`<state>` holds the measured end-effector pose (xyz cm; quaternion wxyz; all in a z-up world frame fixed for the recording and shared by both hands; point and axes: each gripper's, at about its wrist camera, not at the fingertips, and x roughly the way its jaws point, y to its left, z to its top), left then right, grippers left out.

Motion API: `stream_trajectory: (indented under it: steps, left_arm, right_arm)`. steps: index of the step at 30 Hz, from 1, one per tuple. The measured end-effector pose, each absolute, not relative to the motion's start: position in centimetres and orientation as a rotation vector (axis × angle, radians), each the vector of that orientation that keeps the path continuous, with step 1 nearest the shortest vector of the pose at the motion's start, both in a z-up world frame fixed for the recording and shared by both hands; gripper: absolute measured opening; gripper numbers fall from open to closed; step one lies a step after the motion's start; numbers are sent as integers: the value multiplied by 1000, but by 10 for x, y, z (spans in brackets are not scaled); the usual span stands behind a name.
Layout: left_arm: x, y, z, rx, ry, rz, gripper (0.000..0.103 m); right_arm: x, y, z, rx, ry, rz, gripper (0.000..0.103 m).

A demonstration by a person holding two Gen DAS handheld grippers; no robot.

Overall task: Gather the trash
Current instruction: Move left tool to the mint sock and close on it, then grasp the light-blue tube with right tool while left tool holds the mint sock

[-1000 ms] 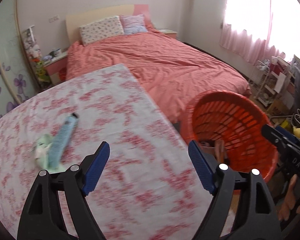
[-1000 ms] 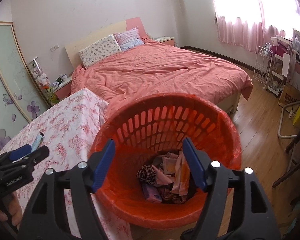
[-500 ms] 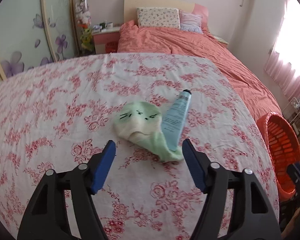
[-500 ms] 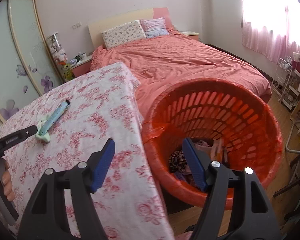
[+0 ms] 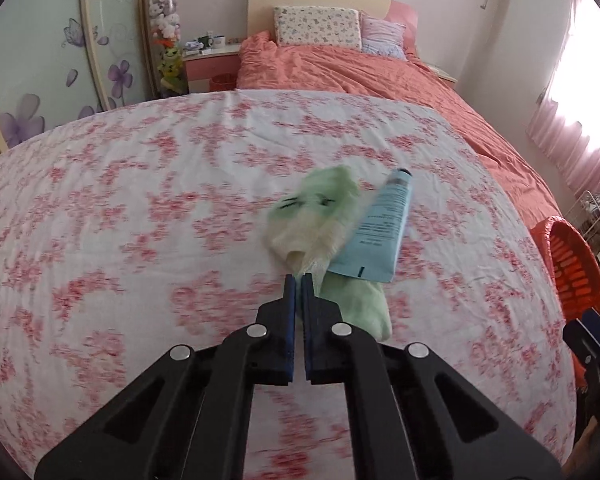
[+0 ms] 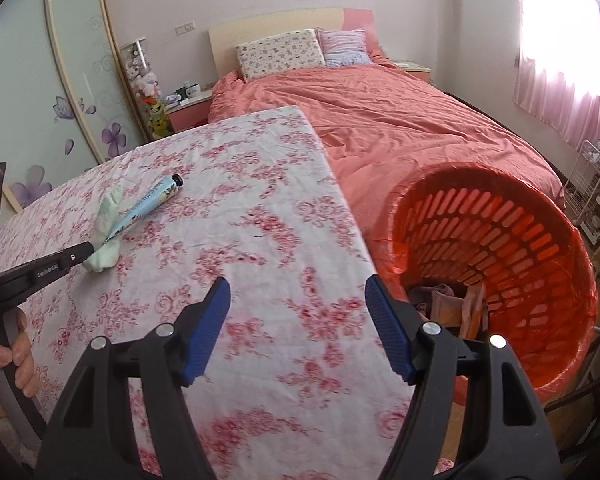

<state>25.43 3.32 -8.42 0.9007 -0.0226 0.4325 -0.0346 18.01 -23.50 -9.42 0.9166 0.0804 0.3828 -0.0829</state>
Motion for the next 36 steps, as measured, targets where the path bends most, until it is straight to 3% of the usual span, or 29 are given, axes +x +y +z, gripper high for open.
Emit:
stream_trajectory:
  steps: [16,18,22,24,27,30,33,36]
  left_arm:
    - [254,134,-90,-134,924,111,4]
    - [254,138,-90,-135,924,101,9]
    - [253,141,-89,-128,917,88,29]
    - [253,142,-89,-128,916,84,30]
    - [252,143,-90,-137,919,74,30]
    - [252,143,-90,-141,920,64,30]
    - [250,142,-91,-147,919,51,40]
    - [246,140,-91,-154,911,36,47]
  right_arm:
    - [263,-133,-100,196,833,7,65]
    - [276,-128,-101,231,840,4,65]
    - [303,-120,-109,294,876,-22,65]
    - [315,-118,-115,313,900,-49,64]
    - [324,-115,-118,309,896,-83,57]
    - [328,-112,-120,275,896,-87,38]
    - [321,-118,-121,262,902,-72,22]
    - [305,-128,-121,225,906,-81,17]
